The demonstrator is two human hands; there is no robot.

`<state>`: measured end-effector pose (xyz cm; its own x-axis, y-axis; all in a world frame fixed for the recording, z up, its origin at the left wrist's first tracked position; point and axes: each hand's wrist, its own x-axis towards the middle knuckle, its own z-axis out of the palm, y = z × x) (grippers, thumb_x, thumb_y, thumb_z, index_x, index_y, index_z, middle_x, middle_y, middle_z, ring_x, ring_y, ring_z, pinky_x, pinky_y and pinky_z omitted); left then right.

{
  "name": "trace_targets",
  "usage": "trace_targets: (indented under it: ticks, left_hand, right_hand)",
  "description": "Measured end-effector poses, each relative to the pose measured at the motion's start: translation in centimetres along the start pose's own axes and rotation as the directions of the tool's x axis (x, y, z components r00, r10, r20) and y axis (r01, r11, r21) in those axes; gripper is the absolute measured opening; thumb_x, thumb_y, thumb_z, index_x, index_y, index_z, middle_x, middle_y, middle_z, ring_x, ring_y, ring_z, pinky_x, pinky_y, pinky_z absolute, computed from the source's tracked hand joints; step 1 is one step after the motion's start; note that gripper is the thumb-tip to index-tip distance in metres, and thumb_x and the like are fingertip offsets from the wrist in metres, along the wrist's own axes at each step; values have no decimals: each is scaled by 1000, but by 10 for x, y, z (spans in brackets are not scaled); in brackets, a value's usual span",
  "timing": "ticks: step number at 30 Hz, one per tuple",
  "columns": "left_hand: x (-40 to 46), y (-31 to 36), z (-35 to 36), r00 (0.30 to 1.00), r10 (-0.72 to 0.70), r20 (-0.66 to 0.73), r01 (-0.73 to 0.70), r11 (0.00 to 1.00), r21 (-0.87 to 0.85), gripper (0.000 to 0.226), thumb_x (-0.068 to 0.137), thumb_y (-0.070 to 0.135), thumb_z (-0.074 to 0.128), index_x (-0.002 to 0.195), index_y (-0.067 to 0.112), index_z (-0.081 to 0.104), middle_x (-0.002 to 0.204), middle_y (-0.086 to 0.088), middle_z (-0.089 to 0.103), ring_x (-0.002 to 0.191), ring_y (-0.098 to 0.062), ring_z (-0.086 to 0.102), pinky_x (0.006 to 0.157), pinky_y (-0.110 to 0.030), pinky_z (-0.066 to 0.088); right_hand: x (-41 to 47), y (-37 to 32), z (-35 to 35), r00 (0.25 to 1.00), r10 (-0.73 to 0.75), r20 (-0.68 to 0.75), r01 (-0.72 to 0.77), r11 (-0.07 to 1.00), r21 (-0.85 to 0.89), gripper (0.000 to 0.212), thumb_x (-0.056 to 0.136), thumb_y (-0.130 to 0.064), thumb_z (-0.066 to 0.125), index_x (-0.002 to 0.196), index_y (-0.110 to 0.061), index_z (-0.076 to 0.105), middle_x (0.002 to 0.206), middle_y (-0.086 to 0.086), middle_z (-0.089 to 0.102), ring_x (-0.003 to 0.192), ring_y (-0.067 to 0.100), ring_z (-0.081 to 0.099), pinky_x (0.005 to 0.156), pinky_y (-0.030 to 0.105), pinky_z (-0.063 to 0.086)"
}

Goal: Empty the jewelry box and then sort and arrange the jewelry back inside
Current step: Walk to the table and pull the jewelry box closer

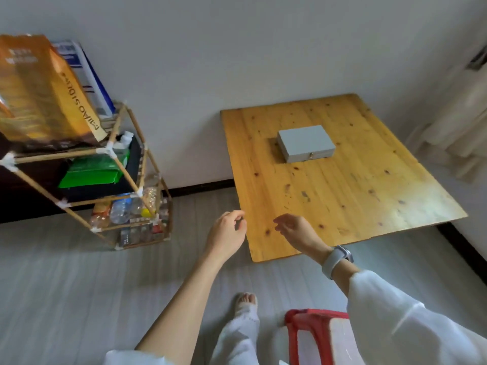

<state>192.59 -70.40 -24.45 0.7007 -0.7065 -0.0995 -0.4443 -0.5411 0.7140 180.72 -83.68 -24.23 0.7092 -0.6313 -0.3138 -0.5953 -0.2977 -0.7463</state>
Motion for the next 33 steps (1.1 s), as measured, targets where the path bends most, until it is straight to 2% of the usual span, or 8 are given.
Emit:
trace_targets:
  ticks: [5, 8, 11, 15, 20, 23, 27, 33]
  left_hand:
    - [100, 22, 20, 982, 97, 162, -94, 995, -25, 31, 94, 21, 46, 123, 12, 55, 123, -5, 55, 111, -18, 53, 94, -31, 43]
    - [148, 45, 32, 953, 166, 253, -168, 986, -14, 32, 96, 25, 43, 125, 15, 52, 125, -1, 52, 111, -16, 51, 91, -29, 44]
    - [183, 68, 52, 910, 214, 355, -225, 974, -11, 33, 96, 26, 41, 126, 17, 50, 126, 0, 51, 111, -15, 50, 90, -29, 44]
    - [214, 99, 89, 839, 263, 476, -285, 958, -28, 33, 97, 25, 41, 127, 16, 50, 128, -2, 49, 111, -17, 50, 91, -31, 45]
    - [235, 128, 135, 787, 272, 554, -300, 953, -42, 32, 97, 26, 41, 126, 19, 50, 129, -1, 48, 109, -16, 51, 88, -33, 47]
    - [246, 141, 157, 791, 255, 557, -282, 959, -37, 32, 96, 25, 41, 126, 18, 50, 130, -2, 48, 112, -17, 49, 90, -33, 46]
    - [266, 151, 182, 838, 195, 510, -219, 976, -14, 33, 96, 25, 40, 127, 19, 48, 131, 1, 46, 116, -15, 46, 92, -29, 43]
    - [309, 167, 230, 958, -30, 286, 28, 1000, 10, 31, 95, 22, 43, 124, 17, 52, 127, -1, 51, 113, -15, 50, 93, -28, 42]
  right_hand:
    - [59, 1, -39, 993, 92, -78, -95, 995, -28, 30, 95, -13, 37, 115, -9, 58, 111, 9, 66, 85, 14, 57, 73, 24, 42]
    - [83, 7, -66, 972, 167, -166, -167, 986, 16, 30, 95, -13, 37, 114, -8, 60, 114, 10, 64, 89, 25, 63, 74, 32, 50]
    - [95, 19, -89, 936, 254, -242, -244, 967, 71, 29, 94, -13, 37, 111, -9, 61, 105, 11, 68, 87, 34, 64, 78, 45, 54]
    - [105, 42, -114, 891, 344, -297, -317, 939, 137, 30, 95, -12, 36, 114, -7, 59, 106, 12, 67, 89, 24, 61, 74, 31, 48]
    - [119, 68, -143, 852, 412, -324, -362, 909, 205, 31, 95, -14, 35, 115, -6, 58, 108, 13, 66, 87, 31, 63, 77, 38, 51]
    - [136, 86, -162, 860, 408, -305, -363, 911, 196, 32, 95, -13, 36, 115, -6, 59, 107, 13, 66, 96, 28, 62, 86, 40, 51]
    - [177, 115, -190, 897, 364, -252, -330, 929, 170, 31, 95, -14, 36, 116, -6, 58, 109, 13, 66, 94, 27, 64, 84, 36, 52]
    - [253, 162, -236, 967, 256, -23, -255, 967, 14, 32, 95, -11, 35, 117, -6, 57, 112, 10, 65, 98, 24, 62, 84, 32, 49]
